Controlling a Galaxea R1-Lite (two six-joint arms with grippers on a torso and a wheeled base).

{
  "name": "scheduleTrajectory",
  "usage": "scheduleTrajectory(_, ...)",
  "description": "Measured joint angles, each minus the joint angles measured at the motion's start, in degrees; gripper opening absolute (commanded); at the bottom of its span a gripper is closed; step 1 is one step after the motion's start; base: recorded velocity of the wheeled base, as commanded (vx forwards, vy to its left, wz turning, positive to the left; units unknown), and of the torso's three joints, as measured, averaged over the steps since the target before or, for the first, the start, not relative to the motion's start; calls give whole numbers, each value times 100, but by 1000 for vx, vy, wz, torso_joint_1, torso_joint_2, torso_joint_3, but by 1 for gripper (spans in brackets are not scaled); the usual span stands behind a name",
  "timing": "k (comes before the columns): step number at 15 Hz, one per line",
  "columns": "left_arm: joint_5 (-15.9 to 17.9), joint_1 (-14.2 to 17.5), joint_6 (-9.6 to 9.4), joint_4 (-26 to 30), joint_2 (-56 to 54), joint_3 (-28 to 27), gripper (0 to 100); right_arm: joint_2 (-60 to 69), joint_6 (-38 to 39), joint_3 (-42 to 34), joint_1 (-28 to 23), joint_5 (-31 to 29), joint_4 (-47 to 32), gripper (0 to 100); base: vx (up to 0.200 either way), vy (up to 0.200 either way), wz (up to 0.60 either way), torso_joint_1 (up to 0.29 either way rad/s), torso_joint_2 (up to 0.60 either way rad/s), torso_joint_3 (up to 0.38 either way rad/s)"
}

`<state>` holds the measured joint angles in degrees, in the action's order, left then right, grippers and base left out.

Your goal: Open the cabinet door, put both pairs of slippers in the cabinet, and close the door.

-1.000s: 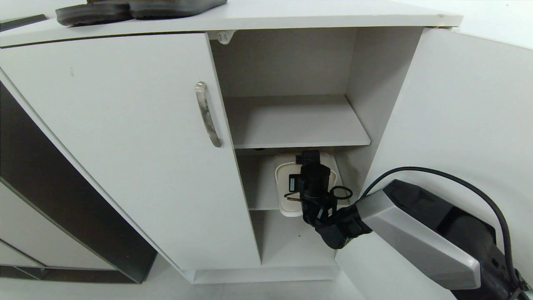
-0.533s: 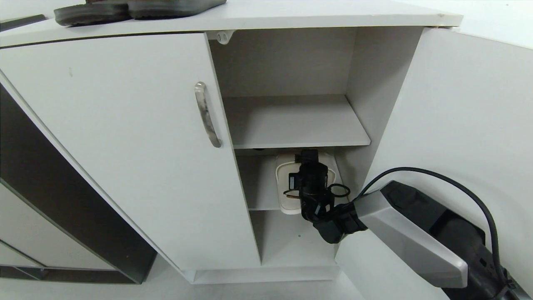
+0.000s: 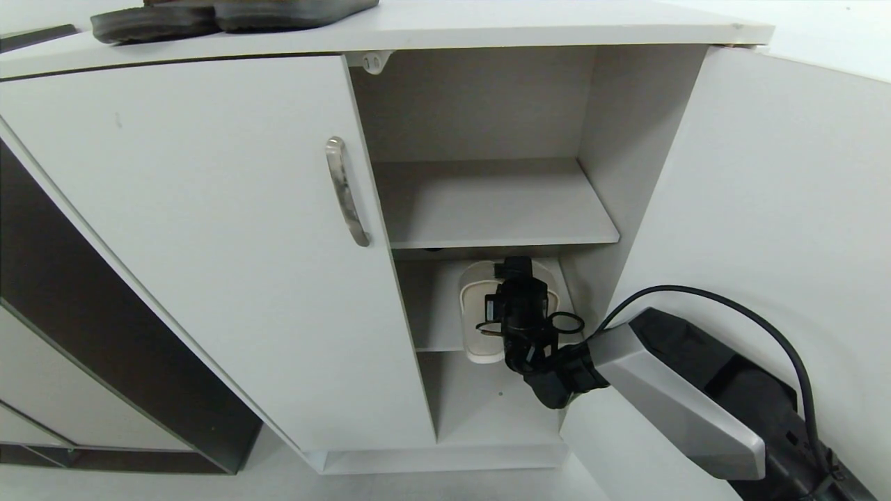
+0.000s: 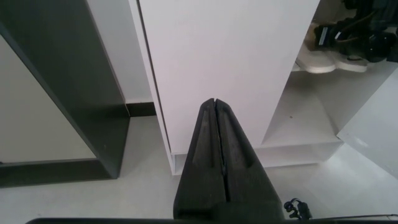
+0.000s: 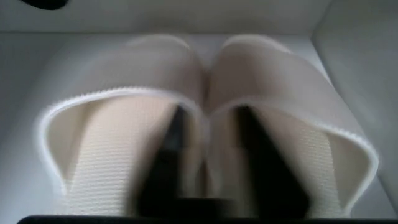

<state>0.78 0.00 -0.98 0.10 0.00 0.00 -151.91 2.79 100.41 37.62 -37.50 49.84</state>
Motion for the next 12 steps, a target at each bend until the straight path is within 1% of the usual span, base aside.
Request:
scheduleTrajectory(4,1,0,5,0,0,0,0,45,-1,-185,13,6,35,100,0,0,0,0,0,0)
scheduleTrajectory(6,0,0,9,0,0,0,0,325,10,-681,102,-24,134,100,0,0,0,0,0,0)
scheduleTrajectory(8,0,0,9,0,0,0,0,695,22,-1408,229,-87,472,100,0,0,0,0,0,0)
scheduleTrajectory(9,1,0,9,0,0,0,0,941,22,-1938,328,-108,709,100,-200,0,0,2,-2,2)
scheduleTrajectory(12,11,0,2,0,0,0,0,1514,29,-3160,571,-134,1336,100,-200,0,0,4,2,1)
